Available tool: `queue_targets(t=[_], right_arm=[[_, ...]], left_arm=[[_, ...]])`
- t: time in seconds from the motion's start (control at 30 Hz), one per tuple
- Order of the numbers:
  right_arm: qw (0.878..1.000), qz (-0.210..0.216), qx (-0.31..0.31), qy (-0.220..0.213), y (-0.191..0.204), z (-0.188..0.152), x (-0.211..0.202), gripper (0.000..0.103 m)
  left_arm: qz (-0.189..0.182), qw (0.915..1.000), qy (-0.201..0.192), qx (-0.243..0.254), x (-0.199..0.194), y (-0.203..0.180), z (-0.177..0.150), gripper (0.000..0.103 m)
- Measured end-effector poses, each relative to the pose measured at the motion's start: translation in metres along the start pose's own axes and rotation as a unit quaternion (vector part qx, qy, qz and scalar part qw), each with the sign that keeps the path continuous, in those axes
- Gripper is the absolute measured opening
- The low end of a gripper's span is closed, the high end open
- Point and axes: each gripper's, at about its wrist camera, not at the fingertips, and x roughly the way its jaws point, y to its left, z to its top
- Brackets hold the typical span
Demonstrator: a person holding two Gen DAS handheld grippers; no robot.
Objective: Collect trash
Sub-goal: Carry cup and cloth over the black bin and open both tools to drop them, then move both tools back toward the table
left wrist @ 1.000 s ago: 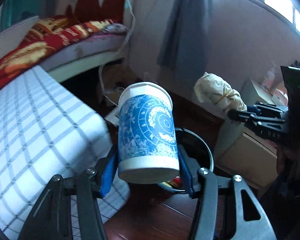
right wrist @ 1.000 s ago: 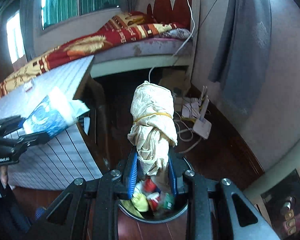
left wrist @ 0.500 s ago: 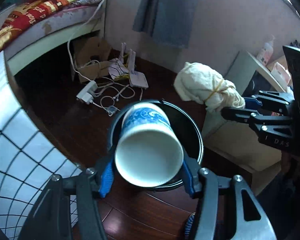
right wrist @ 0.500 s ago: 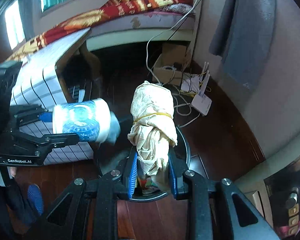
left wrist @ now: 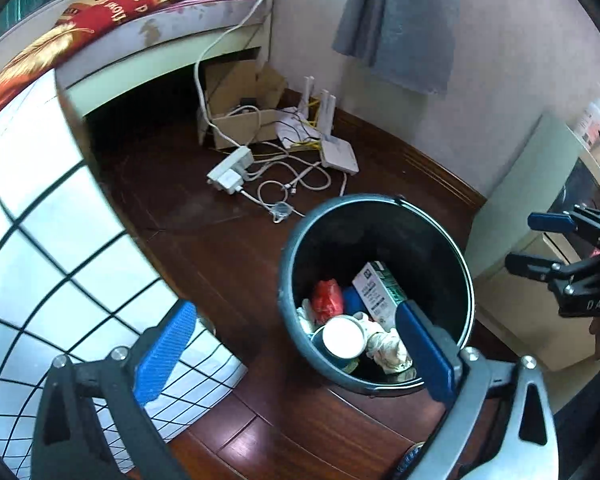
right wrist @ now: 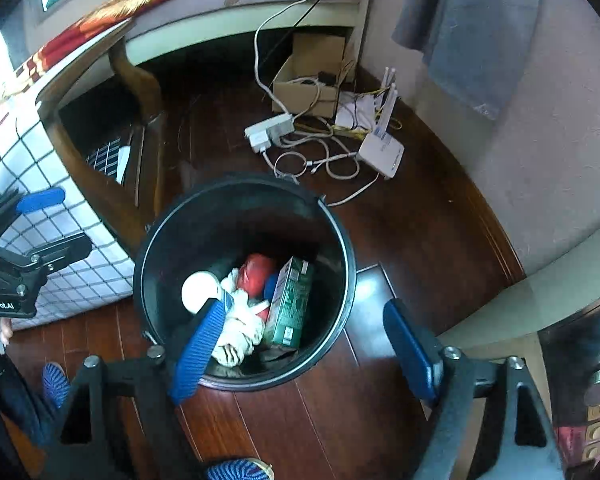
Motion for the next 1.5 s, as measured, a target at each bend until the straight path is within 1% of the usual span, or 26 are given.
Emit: queue_targets(t=[0.07,0.27,0.37,0.5,0.57,0.73,0.93,1.07,1.13,1.23,1.27,1.3,1.37,1.43,1.47,1.5], right_arm=[[1.000,0.003,-0.002,0.003,0.002,0.001,0.002,0.084],[1.000,0.003,-0.006,-0.008,0.011,0.013,-0.001,0.084],[1.000,0.012,-0.003,-0.011,0.017,0.017,-0.004,0.084],[1.000,0.017,0.000,-0.025,0.024,0.019,-0.012,0.084],[0.999,0.021,0.001,-0.039,0.027,0.023,-0.020,0.084],[0.995,0.036,0.005,-0.090,0.039,0.036,-0.044,0.084],[0.990,0.053,-0.006,-0.132,0.068,0.054,-0.063,0.084],[0.983,0.075,-0.020,-0.167,0.098,0.070,-0.079,0.084],[0.978,0.099,-0.019,-0.183,0.121,0.088,-0.086,0.084],[0.973,0.125,-0.034,-0.193,0.161,0.117,-0.090,0.084],[0.970,0.135,-0.047,-0.195,0.183,0.131,-0.090,0.084],[0.968,0.141,-0.057,-0.197,0.197,0.139,-0.090,0.084],[0.964,0.150,-0.082,-0.204,0.235,0.160,-0.090,0.084],[0.959,0.166,-0.105,-0.203,0.271,0.181,-0.086,0.084],[0.956,0.173,-0.121,-0.204,0.294,0.195,-0.081,0.084],[0.954,0.175,-0.131,-0.203,0.308,0.204,-0.077,0.084]], left_arm=[[0.009,0.9999,-0.005,0.004,-0.002,0.001,-0.002,0.100],[0.005,1.0000,-0.008,-0.003,-0.007,0.005,-0.001,0.100],[0.008,0.9999,-0.015,-0.001,-0.013,0.008,0.001,0.100],[0.004,0.9996,-0.029,-0.006,-0.030,0.017,0.003,0.088],[0.008,0.9991,-0.040,-0.007,-0.040,0.021,0.005,0.088],[0.039,0.9960,-0.078,-0.018,-0.069,0.033,0.011,0.088],[0.080,0.9895,-0.111,-0.045,-0.102,0.070,0.010,0.089],[0.126,0.9796,-0.134,-0.081,-0.134,0.114,0.006,0.089],[0.159,0.9711,-0.142,-0.107,-0.151,0.147,0.003,0.089],[0.189,0.9588,-0.145,-0.155,-0.170,0.196,-0.002,0.089],[0.199,0.9534,-0.146,-0.174,-0.177,0.218,-0.003,0.089],[0.207,0.9493,-0.148,-0.185,-0.180,0.232,-0.004,0.089],[0.235,0.9384,-0.151,-0.203,-0.187,0.265,-0.004,0.089],[0.263,0.9254,-0.148,-0.230,-0.188,0.299,-0.004,0.089],[0.268,0.9211,-0.149,-0.239,-0.186,0.311,-0.002,0.089],[0.279,0.9154,-0.147,-0.250,-0.182,0.328,0.001,0.089]])
